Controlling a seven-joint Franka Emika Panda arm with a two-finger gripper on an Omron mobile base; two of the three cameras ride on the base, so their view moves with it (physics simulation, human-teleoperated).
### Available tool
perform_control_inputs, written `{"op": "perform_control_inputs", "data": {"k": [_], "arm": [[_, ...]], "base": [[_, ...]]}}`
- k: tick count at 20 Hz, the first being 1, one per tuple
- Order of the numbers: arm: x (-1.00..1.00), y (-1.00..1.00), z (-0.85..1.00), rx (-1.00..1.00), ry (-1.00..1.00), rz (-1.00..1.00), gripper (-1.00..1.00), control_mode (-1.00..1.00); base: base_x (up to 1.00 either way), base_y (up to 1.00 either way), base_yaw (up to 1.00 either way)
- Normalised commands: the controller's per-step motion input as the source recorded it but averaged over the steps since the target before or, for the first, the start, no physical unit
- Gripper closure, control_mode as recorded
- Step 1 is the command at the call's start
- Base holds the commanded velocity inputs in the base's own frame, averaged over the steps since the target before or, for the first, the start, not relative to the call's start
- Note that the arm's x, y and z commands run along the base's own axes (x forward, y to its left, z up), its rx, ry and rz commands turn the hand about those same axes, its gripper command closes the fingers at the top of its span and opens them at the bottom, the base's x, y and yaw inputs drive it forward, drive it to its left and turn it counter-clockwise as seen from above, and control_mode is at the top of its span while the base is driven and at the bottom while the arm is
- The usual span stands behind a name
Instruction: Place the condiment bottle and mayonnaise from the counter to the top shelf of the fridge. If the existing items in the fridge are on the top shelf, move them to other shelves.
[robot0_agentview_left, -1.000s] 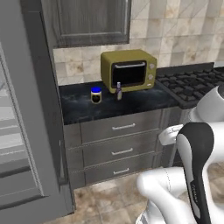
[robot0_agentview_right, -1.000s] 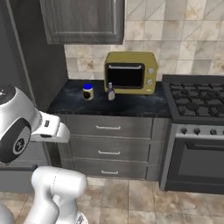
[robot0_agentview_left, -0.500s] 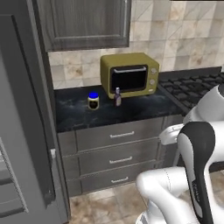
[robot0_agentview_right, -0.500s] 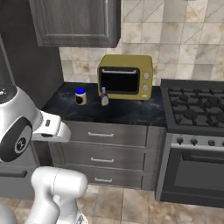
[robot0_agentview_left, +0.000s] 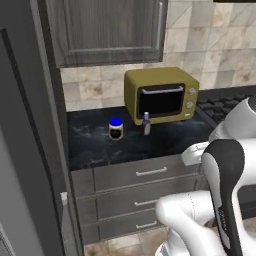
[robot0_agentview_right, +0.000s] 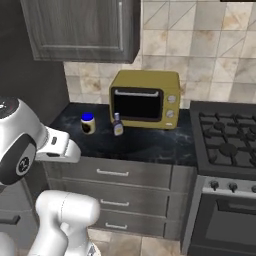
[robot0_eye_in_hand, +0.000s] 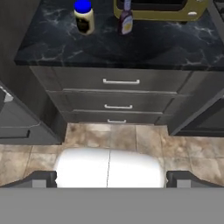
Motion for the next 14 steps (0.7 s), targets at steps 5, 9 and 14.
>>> {"op": "perform_control_inputs", "data": {"k": [5,9,14], "arm": [[0.0,0.0,0.0,0.0,0.0,0.0,-1.0,1.0],[0.0,0.0,0.0,0.0,0.0,0.0,-1.0,1.0],[0.0,0.0,0.0,0.0,0.0,0.0,-1.0,1.0]], "base": [[0.57,0.36,0.02],[0.48,0.5,0.01],[0.36,0.5,0.01]]}}
